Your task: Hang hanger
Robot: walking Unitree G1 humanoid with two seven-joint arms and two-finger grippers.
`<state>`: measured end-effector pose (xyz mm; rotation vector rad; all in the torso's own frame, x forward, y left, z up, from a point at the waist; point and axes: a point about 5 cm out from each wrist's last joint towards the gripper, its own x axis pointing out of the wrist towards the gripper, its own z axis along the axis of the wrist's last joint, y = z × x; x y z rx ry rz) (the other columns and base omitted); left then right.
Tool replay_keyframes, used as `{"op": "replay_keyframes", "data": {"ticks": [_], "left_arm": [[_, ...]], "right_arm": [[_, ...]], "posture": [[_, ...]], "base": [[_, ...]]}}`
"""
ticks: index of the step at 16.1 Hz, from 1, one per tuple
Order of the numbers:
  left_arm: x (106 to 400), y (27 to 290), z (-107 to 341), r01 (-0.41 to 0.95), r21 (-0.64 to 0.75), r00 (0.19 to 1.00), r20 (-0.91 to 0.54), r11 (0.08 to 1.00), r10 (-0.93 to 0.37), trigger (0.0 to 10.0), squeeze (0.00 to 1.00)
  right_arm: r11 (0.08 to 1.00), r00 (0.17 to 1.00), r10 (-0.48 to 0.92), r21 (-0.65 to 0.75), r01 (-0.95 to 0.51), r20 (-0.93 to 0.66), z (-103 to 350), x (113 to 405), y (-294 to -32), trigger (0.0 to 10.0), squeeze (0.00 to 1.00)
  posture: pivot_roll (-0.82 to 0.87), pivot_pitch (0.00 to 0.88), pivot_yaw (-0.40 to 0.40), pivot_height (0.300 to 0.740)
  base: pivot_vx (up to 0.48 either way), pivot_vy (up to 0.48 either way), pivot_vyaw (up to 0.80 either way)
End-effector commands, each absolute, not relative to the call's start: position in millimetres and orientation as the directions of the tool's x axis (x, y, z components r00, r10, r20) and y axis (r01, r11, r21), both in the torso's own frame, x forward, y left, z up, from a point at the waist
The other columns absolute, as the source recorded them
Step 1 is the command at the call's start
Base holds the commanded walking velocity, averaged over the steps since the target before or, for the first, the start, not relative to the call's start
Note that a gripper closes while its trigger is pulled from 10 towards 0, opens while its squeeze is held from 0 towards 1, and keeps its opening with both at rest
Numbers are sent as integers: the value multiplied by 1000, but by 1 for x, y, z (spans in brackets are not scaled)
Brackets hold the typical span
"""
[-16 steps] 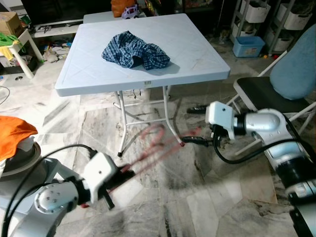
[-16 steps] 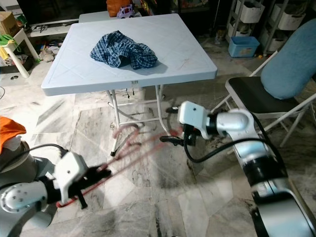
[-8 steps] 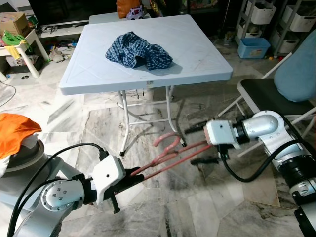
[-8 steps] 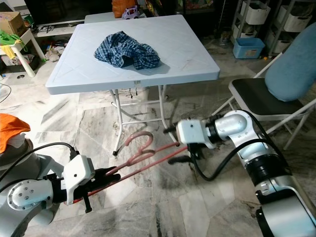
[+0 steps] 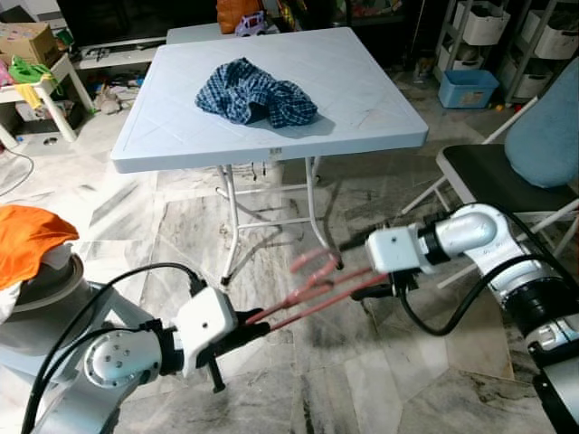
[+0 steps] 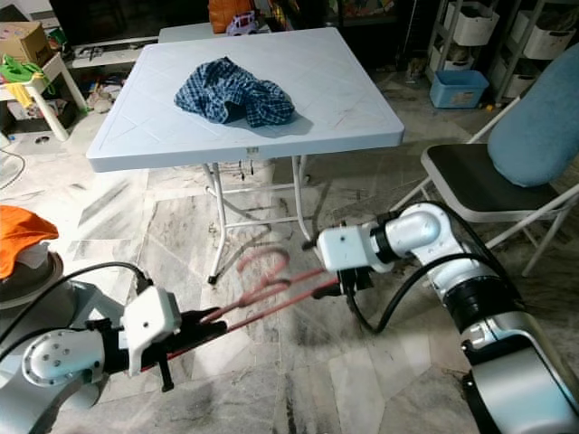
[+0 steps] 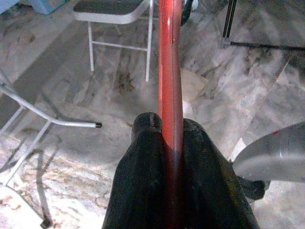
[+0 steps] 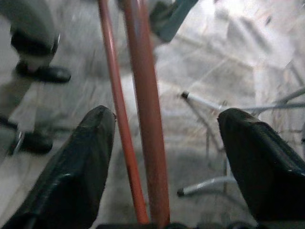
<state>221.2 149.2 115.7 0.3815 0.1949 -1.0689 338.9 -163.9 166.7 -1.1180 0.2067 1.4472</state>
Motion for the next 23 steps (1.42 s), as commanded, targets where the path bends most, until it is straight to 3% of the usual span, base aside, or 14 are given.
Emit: {"op": "replay_keyframes", "data": {"ticks": [1, 6, 18, 23], "left_arm": [[221, 149, 114, 882, 227, 469, -351, 412, -811, 10000, 0], [220, 146, 111, 889, 238, 456, -365, 392, -812, 10000, 0], [225, 145, 108, 877, 279, 474, -368, 391, -800, 10000, 0], [234, 144, 108, 832, 322, 546, -334, 451, -768, 10000, 0]], "right_arm": [[-275, 212, 653, -488, -828, -728, 170, 341, -163, 0, 0], [-320, 283, 559, -517, -794, -780, 176, 347, -168, 0, 0], [-364, 177, 481, -379, -851, -859, 167, 336, -181, 0, 0], [-311, 137, 541, -348, -884, -830, 166, 331, -176, 0, 0]], "posture": [[-10, 88, 67, 740], [-19, 91, 69, 740], [-24, 86, 69, 740], [-25, 85, 69, 740]], "base": [[0, 0, 0], [0, 0, 0], [0, 0, 0], [0, 0, 0]]}}
